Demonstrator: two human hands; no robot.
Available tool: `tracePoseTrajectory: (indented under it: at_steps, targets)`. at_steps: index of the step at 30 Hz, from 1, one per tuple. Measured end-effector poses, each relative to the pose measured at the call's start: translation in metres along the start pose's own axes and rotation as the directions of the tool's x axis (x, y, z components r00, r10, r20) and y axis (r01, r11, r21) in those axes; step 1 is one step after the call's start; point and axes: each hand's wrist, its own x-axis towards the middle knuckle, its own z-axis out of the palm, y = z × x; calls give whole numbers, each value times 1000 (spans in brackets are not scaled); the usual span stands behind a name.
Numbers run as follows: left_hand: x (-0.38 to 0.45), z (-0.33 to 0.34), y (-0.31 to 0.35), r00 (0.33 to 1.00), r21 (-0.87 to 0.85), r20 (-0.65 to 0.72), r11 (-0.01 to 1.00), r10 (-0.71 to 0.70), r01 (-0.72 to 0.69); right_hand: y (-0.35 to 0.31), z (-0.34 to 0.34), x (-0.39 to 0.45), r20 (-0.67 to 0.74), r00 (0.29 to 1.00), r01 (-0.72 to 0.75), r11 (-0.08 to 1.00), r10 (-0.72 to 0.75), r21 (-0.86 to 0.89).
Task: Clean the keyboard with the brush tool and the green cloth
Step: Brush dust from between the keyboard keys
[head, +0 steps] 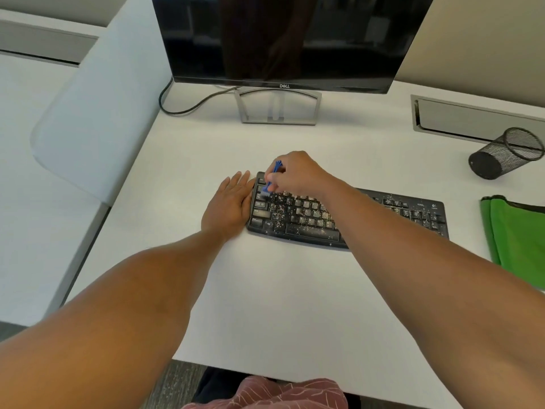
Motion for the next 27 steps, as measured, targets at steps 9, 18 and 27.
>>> tracePoseTrajectory:
  at_steps: [9, 18, 27]
  targets:
    - [-1, -2, 1, 1000, -9, -3, 1000, 9, -9, 4, 3, -3, 80, 996, -40, 999, 38, 32]
    - [-1, -3, 2, 1000, -3, 12, 1000, 6, -6, 3, 3, 0, 99, 994, -49, 999, 49, 1]
    - [-2, -2, 2, 1000, -12, 14, 1000, -10, 10, 3, 3, 1, 174, 980, -105, 992, 93, 66]
